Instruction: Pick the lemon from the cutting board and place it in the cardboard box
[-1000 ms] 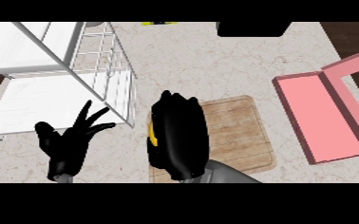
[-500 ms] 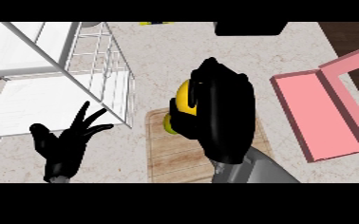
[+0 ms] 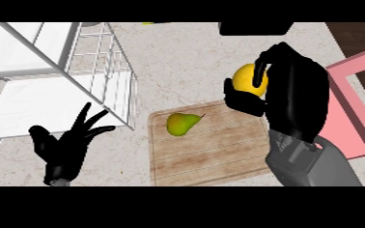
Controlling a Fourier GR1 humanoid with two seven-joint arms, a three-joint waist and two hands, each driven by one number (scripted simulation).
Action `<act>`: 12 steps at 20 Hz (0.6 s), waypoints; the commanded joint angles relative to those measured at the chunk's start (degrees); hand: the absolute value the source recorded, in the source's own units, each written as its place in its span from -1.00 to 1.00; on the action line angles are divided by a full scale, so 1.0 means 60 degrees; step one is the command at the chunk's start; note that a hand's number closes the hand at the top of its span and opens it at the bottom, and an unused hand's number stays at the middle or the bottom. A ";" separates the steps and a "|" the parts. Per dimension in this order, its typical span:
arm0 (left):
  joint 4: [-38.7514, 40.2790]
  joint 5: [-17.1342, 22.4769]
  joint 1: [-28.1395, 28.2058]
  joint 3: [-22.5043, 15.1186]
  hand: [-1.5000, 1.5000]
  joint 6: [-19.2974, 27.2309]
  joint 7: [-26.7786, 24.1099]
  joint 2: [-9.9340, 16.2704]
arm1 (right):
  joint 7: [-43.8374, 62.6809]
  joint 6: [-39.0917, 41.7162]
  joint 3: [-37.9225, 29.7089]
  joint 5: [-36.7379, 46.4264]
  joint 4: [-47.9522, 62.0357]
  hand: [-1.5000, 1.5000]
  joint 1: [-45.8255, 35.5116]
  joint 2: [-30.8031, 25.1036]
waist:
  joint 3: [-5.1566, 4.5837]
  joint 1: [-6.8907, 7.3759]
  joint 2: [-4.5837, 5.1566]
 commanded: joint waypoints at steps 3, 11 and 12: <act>-0.0871 -0.0240 -0.1281 0.0728 0.00 0.0282 -0.0828 0.0177 | -0.0696 -0.0013 -0.1063 -0.0156 0.0199 1.00 0.0797 -0.1384 | 0.0200 -0.0010 -0.0072; -0.0717 -0.0206 -0.1668 0.0702 0.00 0.0320 -0.0553 0.0088 | -0.2174 -0.0377 -0.2087 -0.0933 0.1567 1.00 0.1302 -0.2336 | 0.0203 0.0103 -0.0011; -0.0903 -0.0294 -0.1503 0.0604 0.00 0.0342 -0.0597 0.0106 | -0.2187 -0.0351 -0.2156 -0.0841 0.1902 1.00 0.1301 -0.2423 | 0.0203 0.0193 -0.0017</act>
